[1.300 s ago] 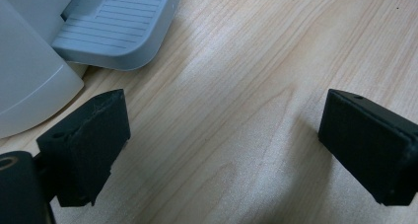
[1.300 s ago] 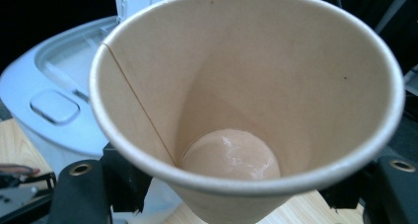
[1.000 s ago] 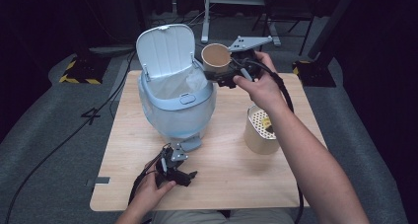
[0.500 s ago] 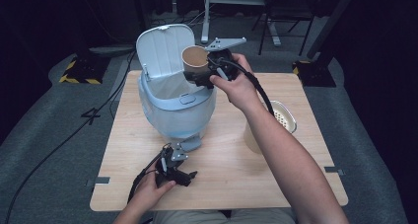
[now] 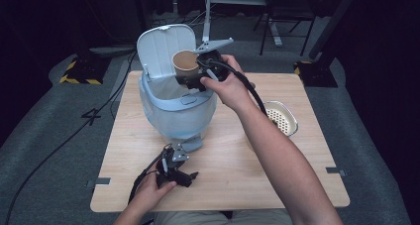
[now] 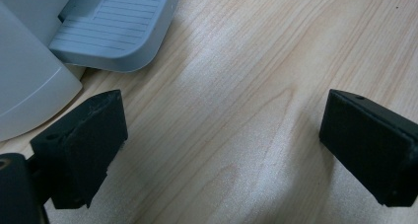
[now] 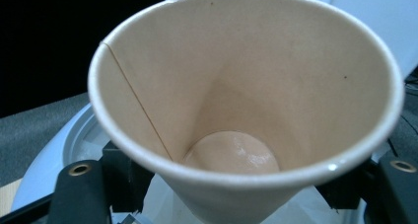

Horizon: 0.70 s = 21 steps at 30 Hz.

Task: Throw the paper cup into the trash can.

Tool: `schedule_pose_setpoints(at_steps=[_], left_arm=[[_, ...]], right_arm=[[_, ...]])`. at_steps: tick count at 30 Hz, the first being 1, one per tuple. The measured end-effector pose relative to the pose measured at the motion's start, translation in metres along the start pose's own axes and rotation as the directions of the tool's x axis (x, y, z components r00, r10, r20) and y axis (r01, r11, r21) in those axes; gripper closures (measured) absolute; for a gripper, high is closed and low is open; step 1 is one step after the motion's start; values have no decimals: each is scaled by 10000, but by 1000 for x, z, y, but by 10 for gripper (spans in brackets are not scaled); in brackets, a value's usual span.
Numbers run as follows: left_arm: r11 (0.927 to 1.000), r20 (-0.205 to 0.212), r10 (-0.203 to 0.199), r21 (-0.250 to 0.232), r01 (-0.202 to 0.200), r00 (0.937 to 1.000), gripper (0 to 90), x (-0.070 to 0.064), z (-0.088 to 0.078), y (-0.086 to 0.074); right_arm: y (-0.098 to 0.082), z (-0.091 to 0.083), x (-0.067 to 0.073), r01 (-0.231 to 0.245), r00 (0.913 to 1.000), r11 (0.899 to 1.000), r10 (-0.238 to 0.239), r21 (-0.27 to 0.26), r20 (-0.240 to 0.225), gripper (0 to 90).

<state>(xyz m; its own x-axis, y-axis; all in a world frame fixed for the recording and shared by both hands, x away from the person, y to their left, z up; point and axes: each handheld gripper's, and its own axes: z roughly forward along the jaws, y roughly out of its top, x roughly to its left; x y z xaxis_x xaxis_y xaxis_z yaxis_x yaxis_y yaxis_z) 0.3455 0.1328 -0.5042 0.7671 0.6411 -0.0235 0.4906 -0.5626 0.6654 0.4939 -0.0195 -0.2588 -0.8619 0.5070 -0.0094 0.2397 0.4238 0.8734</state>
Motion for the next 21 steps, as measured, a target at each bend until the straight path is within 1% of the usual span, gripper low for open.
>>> schedule_pose_setpoints(at_steps=[1,5,7,8,9,10,11,12,13,14,15,17,18,19,21], left_arm=[[10000,-1,55,-51,-55,10000,48,0,0,0],[10000,8,33,-33,-33,10000,47,0,0,0],[10000,13,37,-30,-37,10000,46,0,1,0],[10000,13,37,-30,-37,10000,45,0,1,0],[10000,15,29,-29,-29,10000,45,0,1,0],[10000,15,29,-29,-29,10000,45,0,1,0],[10000,17,30,-30,-30,10000,45,0,1,0],[10000,17,30,-30,-30,10000,45,0,1,0],[10000,22,28,-30,-28,10000,45,0,1,0],[10000,22,28,-30,-28,10000,45,0,1,0],[10000,15,52,-27,-52,10000,44,0,1,1],[10000,22,48,-21,-48,10000,43,0,1,1],[10000,21,48,-21,-48,10000,43,0,1,1],[10000,21,48,-22,-48,10000,43,0,1,1],[10000,21,50,-18,-50,10000,42,0,1,1]], right_arm=[[-1,3,2,-44,9999,9998,46,209,-102,284],[-1,5,3,20,10000,9993,-18,372,-64,284],[-3,8,2,-76,9996,9978,95,665,-281,275],[-3,8,2,-76,9996,9978,95,665,-281,275],[-4,11,1,84,9997,9952,-60,977,-240,175],[-4,11,1,111,9998,9944,-94,1054,-166,127],[-4,11,1,99,9999,9948,-96,1017,-28,151],[-4,11,1,99,9999,9948,-96,1017,-28,151],[-3,10,1,-205,9997,9976,193,655,177,161],[-3,10,1,-205,9997,9976,193,655,177,161],[-2,7,0,-178,9995,9982,162,575,273,171],[-1,5,0,-113,9994,9986,96,518,319,152],[-1,4,0,-131,9994,9988,116,472,322,164],[-1,2,0,-121,9995,9990,108,440,298,155],[-1,-3,0,2,9996,9994,-11,344,268,157]])
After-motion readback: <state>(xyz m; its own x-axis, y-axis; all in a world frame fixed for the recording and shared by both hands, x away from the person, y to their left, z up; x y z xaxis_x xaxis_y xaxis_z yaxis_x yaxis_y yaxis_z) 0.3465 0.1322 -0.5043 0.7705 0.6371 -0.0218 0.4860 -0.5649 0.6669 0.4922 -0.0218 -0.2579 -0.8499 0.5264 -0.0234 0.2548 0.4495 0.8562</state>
